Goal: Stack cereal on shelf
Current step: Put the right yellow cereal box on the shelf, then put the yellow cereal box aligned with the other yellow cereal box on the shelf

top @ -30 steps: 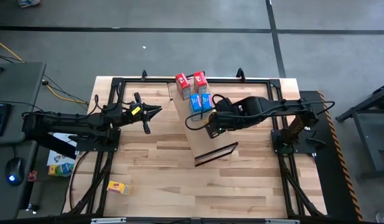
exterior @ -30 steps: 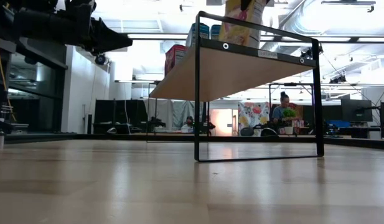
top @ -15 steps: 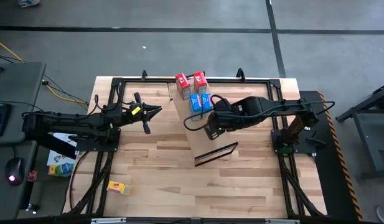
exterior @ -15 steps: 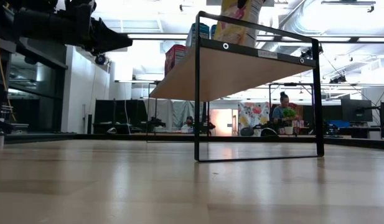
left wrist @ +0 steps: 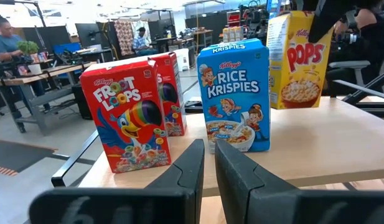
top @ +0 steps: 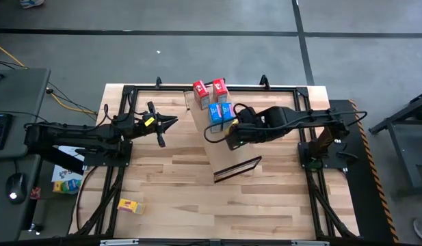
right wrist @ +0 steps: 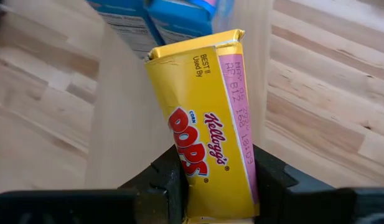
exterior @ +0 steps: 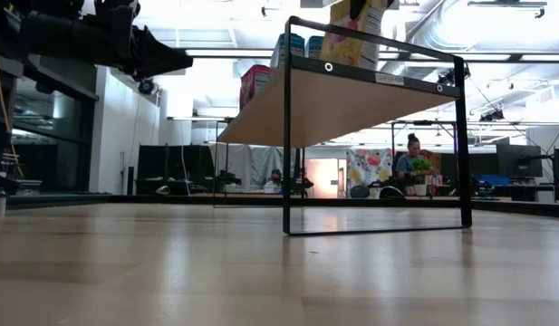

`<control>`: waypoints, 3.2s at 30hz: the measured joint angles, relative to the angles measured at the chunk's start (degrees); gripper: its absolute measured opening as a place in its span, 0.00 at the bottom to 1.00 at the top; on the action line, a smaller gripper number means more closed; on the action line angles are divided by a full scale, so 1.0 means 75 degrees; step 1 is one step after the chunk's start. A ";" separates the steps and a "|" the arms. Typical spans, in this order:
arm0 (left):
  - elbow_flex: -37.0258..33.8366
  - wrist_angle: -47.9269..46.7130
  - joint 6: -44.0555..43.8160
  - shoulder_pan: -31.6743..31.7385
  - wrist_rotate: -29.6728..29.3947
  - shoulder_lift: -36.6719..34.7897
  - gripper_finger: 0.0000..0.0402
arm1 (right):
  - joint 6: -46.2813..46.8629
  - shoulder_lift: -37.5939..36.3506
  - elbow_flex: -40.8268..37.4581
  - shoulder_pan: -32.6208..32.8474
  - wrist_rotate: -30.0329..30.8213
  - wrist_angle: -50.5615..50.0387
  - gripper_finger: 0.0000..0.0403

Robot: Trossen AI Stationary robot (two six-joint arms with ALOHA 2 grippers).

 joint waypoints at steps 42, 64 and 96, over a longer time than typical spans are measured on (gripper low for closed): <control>0.0000 -0.0055 0.0000 0.0001 0.0000 0.0000 0.08 | -0.0654 0.0263 0.0002 0.0000 -0.0635 0.0320 0.63; 0.0055 0.0201 -0.0239 -0.0188 0.0674 -0.0058 0.08 | -0.3083 -0.0475 0.1212 0.0732 0.0680 -0.0239 0.63; 0.0207 0.0501 0.0060 -0.0801 0.0858 -0.0306 0.08 | -0.9423 -0.8027 -1.2128 0.2363 0.3545 1.4782 0.63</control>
